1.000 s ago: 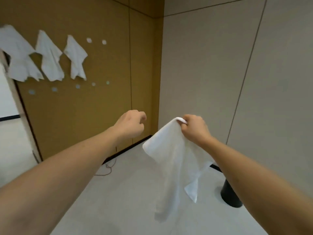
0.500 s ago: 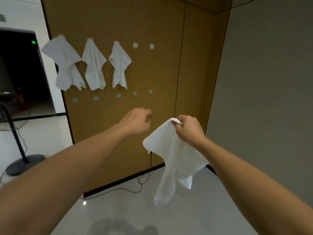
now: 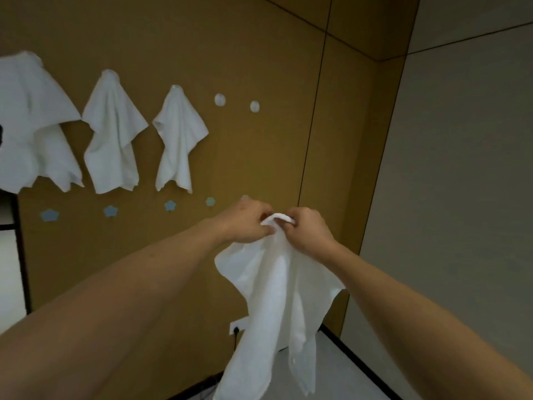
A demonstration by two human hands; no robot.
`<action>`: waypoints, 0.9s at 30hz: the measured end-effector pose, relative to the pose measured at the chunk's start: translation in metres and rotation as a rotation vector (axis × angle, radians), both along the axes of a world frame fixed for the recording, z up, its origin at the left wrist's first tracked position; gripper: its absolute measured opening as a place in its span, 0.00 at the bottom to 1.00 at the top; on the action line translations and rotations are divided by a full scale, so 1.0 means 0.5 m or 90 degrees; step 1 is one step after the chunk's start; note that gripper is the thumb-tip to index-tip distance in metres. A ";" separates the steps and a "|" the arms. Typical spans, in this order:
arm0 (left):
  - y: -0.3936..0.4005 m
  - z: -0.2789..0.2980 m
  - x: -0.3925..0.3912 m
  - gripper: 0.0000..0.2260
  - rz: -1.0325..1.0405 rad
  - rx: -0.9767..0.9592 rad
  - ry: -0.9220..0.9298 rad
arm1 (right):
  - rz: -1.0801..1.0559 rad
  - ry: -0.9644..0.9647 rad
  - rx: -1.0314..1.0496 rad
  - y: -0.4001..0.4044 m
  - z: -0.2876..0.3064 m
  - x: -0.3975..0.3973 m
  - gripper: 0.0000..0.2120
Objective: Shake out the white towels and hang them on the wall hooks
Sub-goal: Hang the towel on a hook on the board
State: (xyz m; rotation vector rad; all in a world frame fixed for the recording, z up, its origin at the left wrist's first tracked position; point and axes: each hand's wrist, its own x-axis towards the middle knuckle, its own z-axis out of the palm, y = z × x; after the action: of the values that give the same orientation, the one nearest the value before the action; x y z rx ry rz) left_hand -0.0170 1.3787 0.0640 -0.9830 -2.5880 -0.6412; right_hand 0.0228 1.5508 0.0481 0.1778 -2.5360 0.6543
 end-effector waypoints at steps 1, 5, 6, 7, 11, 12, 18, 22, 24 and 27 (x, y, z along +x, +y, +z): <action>0.007 0.012 -0.046 0.07 -0.005 0.034 -0.008 | 0.007 0.009 0.002 0.002 0.011 -0.044 0.14; 0.026 0.036 -0.217 0.06 -0.016 0.159 -0.053 | 0.022 0.017 0.003 0.018 0.046 -0.220 0.12; 0.028 0.037 -0.260 0.05 -0.003 0.183 -0.063 | 0.029 0.017 0.002 0.022 0.052 -0.265 0.13; 0.029 0.037 -0.302 0.06 0.009 0.203 -0.069 | 0.039 0.018 -0.003 0.025 0.056 -0.310 0.14; 0.032 0.041 -0.469 0.10 0.057 0.273 -0.065 | 0.098 0.030 -0.047 0.032 0.060 -0.503 0.18; 0.031 0.042 -0.510 0.10 0.078 0.281 -0.050 | 0.120 0.031 -0.055 0.031 0.063 -0.552 0.17; 0.030 0.086 -0.748 0.12 0.192 0.320 0.030 | 0.229 0.054 -0.063 0.033 0.115 -0.847 0.17; 0.013 0.163 -0.876 0.13 0.306 0.271 0.134 | 0.280 0.089 -0.058 0.026 0.200 -1.020 0.18; -0.008 0.199 -0.928 0.14 0.364 0.262 0.216 | 0.284 0.120 -0.039 0.013 0.245 -1.097 0.18; -0.050 0.245 -0.988 0.15 0.425 0.245 0.281 | 0.264 0.169 0.000 -0.017 0.301 -1.191 0.19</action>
State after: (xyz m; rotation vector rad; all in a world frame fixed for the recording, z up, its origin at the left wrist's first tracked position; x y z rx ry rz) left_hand -0.5112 1.3539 0.1864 -0.0938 -2.0893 -0.6095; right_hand -0.5727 1.5425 0.1987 0.7533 -2.2567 0.7284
